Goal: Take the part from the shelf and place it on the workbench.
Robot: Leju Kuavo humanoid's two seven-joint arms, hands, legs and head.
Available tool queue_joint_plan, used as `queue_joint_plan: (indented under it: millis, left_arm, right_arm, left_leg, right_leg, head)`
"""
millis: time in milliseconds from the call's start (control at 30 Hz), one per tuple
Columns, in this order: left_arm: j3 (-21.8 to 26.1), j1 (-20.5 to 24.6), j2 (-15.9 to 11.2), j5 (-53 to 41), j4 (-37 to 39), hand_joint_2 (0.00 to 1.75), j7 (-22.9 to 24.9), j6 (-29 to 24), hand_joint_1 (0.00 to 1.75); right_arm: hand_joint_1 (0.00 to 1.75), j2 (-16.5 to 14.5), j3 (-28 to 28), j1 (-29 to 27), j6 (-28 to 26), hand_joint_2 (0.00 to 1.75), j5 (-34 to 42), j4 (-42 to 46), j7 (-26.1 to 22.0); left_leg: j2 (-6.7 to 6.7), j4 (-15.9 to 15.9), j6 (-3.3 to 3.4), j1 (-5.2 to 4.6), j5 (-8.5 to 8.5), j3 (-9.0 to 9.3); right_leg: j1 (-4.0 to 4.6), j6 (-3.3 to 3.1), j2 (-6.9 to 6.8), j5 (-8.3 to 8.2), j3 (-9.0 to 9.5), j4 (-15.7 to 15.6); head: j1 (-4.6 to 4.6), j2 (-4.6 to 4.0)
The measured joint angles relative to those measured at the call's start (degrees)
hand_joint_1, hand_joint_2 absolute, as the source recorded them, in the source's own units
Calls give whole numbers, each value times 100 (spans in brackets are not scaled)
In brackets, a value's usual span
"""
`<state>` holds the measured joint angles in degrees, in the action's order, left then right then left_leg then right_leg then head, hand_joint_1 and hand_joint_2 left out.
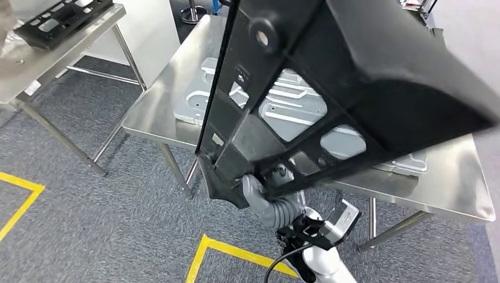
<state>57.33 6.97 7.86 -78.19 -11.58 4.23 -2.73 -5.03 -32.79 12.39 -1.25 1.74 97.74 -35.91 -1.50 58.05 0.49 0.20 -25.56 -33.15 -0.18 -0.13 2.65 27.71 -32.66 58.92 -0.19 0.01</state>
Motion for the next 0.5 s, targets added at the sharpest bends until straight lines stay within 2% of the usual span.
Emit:
queue_joint_plan:
  millis: [67,133,167,200,233,267,300,333,367,433,500]
  left_arm:
    - [0,-7,11,-14,0,175,12,0,0]
    - [0,-17,14,-19,0,175,19,0,0]
    - [0,-23,13,-19,0,175,21,1,0]
    - [0,-27,13,-18,0,175,21,1,0]
    - [0,-30,13,-18,0,175,22,2,0]
    - [0,-35,14,-17,0,175,22,2,0]
    - [0,-40,15,-17,0,175,21,2,0]
    - [0,-46,15,-18,0,175,21,2,0]
    - [0,-54,16,-18,0,175,21,2,0]
    - [0,-61,14,-18,0,175,19,1,0]
    - [0,-53,7,-18,0,175,15,-1,0]
  right_arm:
    - [173,5,0,1,-1,175,-2,39,-4]
    - [173,12,0,-6,-2,175,-5,57,-4]
    - [173,19,0,-19,-2,175,-7,60,-4]
    - [173,26,0,-33,-2,175,-11,63,-3]
    - [173,33,0,-44,-1,175,-15,66,-2]
    - [173,39,0,-50,3,175,-22,73,-2]
    - [173,42,0,-52,5,175,-29,83,-3]
    - [173,44,0,-49,9,175,-33,93,-4]
    - [173,45,0,-48,13,175,-40,108,-5]
    - [173,46,0,-52,18,175,-52,127,-7]
    - [173,46,1,-63,19,175,-68,141,-7]
  left_leg:
    - [64,-67,62,32,9,66]
    - [131,-80,100,28,-18,109]
    - [161,-79,107,27,-36,126]
    - [186,-78,109,26,-58,147]
    - [211,-77,104,26,-83,175]
    - [235,-75,94,26,-114,214]
    - [261,-72,78,25,-151,259]
    - [286,-64,49,11,-190,296]
    - [311,-58,18,-3,-226,323]
    - [373,-57,-45,-29,-274,352]
    - [431,-60,-102,-21,-320,386]
  right_leg:
    - [8,53,-85,188,-138,313]
    - [-14,92,-177,491,-519,1019]
    - [-26,109,-194,578,-723,1352]
    - [-39,121,-204,567,-860,1532]
    - [-50,129,-217,448,-896,1509]
    - [-58,128,-244,227,-810,1255]
    - [-59,115,-306,-21,-649,858]
    - [-37,98,-389,-197,-484,483]
    - [-18,72,-455,-304,-358,196]
    - [21,20,-483,-298,-289,22]
    - [9,-46,-397,-295,-276,-13]
  head:
    - [13,0]
    - [24,0]
    - [25,-1]
    - [25,0]
    - [25,0]
    - [25,0]
    - [26,0]
    - [26,-1]
    - [22,0]
    - [16,0]
    - [16,-1]
